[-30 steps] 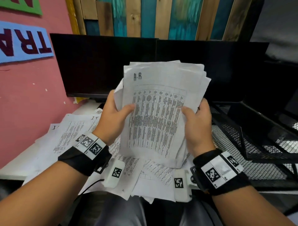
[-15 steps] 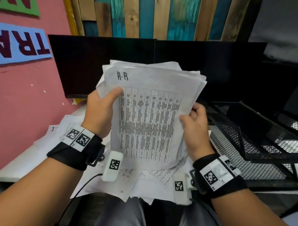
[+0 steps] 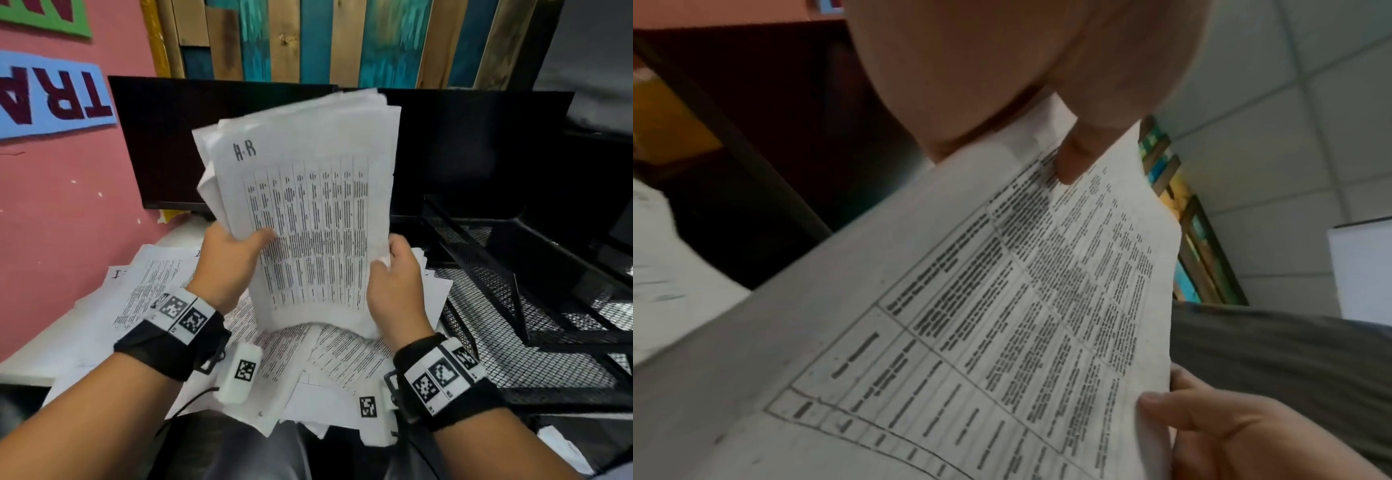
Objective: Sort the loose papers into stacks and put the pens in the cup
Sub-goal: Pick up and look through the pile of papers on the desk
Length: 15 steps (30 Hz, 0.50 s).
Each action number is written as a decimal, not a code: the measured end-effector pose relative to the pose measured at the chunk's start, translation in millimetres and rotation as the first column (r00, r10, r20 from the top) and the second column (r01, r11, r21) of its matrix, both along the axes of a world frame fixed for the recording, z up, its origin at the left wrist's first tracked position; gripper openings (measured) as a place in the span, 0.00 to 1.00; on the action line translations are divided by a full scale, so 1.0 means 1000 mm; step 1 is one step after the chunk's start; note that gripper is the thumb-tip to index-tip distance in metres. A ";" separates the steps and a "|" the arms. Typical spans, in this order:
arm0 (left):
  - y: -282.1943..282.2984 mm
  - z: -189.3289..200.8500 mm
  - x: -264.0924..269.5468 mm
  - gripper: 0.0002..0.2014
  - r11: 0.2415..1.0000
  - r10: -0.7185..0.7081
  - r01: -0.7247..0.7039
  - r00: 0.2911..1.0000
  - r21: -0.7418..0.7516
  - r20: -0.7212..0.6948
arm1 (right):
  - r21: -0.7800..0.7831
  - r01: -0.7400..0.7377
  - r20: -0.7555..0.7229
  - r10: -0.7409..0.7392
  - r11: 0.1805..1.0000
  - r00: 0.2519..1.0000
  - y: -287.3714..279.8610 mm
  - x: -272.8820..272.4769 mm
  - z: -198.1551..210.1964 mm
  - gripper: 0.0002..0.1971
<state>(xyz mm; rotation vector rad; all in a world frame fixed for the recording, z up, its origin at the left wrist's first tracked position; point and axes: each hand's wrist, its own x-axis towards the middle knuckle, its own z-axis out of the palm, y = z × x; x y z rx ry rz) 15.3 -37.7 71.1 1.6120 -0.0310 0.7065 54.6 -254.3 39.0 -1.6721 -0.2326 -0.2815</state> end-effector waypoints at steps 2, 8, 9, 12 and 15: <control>-0.001 0.012 0.002 0.19 1.000 0.009 -0.009 1.000 0.007 0.028 | 0.025 0.005 0.032 -0.006 1.000 0.999 0.000 0.001 0.005 0.22; 0.003 0.016 0.013 0.32 0.995 -0.096 0.102 0.975 0.018 -0.202 | 0.021 -0.035 -0.135 0.037 0.999 0.990 0.001 0.002 -0.009 0.24; 0.004 0.011 0.013 0.32 0.993 -0.106 0.116 0.967 0.031 -0.231 | 0.008 -0.052 -0.163 0.053 0.999 0.985 0.001 0.001 -0.012 0.23; 0.004 -0.010 0.009 0.20 0.988 -0.105 0.137 0.928 0.065 -0.356 | -0.040 -0.098 -0.243 0.086 0.994 0.966 0.001 0.001 -0.021 0.20; 0.006 -0.036 0.007 0.09 0.980 -0.029 0.118 0.884 0.161 -0.466 | -0.042 -0.117 -0.328 0.097 0.992 0.940 0.003 0.003 -0.030 0.19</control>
